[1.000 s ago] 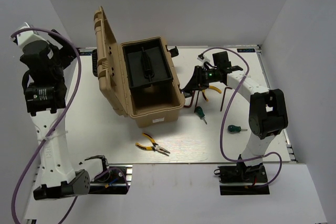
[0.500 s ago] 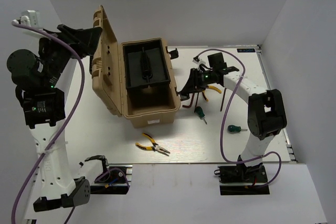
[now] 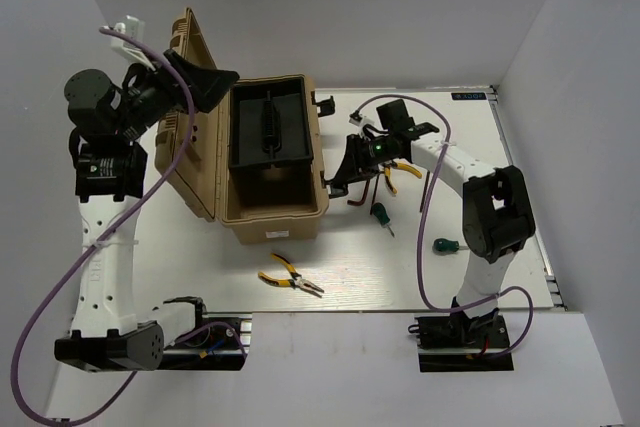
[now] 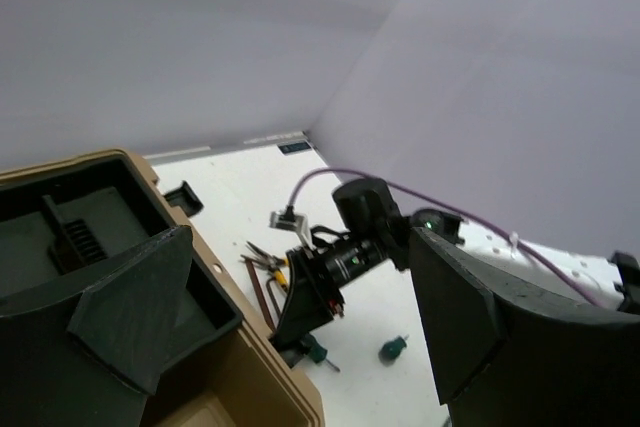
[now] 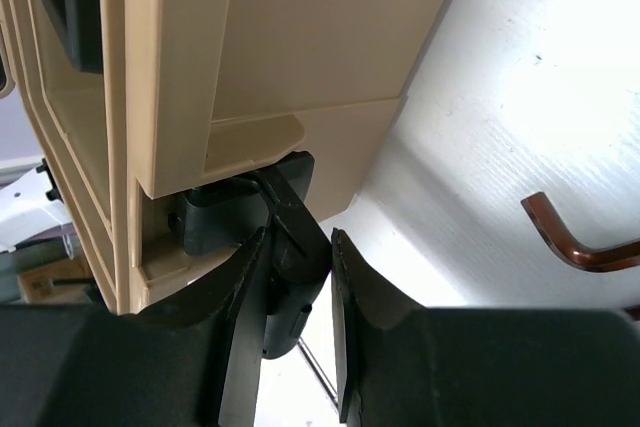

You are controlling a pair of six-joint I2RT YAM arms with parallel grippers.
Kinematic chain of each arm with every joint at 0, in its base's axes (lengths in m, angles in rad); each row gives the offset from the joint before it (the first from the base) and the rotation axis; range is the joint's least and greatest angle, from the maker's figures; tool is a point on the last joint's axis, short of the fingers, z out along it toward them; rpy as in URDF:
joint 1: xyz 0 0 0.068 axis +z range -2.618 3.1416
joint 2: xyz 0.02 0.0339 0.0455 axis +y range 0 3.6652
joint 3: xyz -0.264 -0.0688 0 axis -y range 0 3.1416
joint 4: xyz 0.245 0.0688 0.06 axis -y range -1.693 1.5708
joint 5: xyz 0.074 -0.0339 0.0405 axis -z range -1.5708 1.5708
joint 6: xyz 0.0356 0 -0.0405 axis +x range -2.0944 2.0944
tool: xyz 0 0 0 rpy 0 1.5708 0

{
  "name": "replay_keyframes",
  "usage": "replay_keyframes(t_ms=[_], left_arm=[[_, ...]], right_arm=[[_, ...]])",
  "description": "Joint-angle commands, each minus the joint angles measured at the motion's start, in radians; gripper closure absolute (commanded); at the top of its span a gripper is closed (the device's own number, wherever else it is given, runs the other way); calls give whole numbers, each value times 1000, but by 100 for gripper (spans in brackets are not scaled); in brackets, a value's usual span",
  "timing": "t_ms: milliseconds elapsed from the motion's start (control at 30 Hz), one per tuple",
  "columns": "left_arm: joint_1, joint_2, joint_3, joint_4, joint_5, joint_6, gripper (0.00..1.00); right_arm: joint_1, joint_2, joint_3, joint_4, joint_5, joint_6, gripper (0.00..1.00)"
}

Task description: Sort the tools into containers

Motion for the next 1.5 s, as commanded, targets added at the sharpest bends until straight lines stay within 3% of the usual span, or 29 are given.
replay_keyframes(t_ms=[0,133,167,200,267,400,667,767,833,933,1000,1100,1167,1200,1300,1333,1433,1467], left_arm=[[-55,25,33,-15,38,48,0],[-120,62,56,-69,23,102,0],[-134,76,56,-80,23,113,0],[-146,88,56,-100,0,124,0],[-186,102,79,-127,-15,163,0],[-243,136,139,-184,-41,225,0],[-359,168,231,-290,-51,332,0],[-405,145,179,-302,-5,367,0],[-431,127,109,-311,11,389,0],[-490,72,-1,-347,20,446,7],[-528,41,-17,-394,-3,499,12],[-569,22,-17,-455,-12,545,16],[-594,22,-17,-491,15,565,24],[-608,22,-17,-518,15,576,27],[-686,-14,-121,-538,29,585,45],[-726,-27,-149,-551,14,585,55],[-795,-70,-266,-560,-18,559,61],[-815,-79,-295,-560,-34,547,67]], right_arm=[[65,59,43,10,-53,-81,100],[72,78,60,1,-79,-89,99],[74,73,62,-16,-74,-110,68],[71,72,62,-24,-76,-118,59],[59,33,45,-38,-53,-149,45],[25,-45,14,-61,-19,-184,39],[-49,-181,-69,-139,166,-271,38],[-80,-278,-147,-159,219,-351,80],[-73,-356,-204,-199,174,-527,100],[-75,-433,-309,-236,124,-724,100],[-78,-465,-388,-223,150,-741,100],[-72,-474,-402,-239,151,-782,78],[-67,-465,-379,-289,87,-802,58],[-67,-462,-370,-300,73,-798,54],[-66,-459,-363,-292,44,-789,51],[-69,-462,-362,-291,47,-790,51],[-72,-473,-380,-279,64,-789,51],[-73,-480,-397,-277,74,-795,51]])
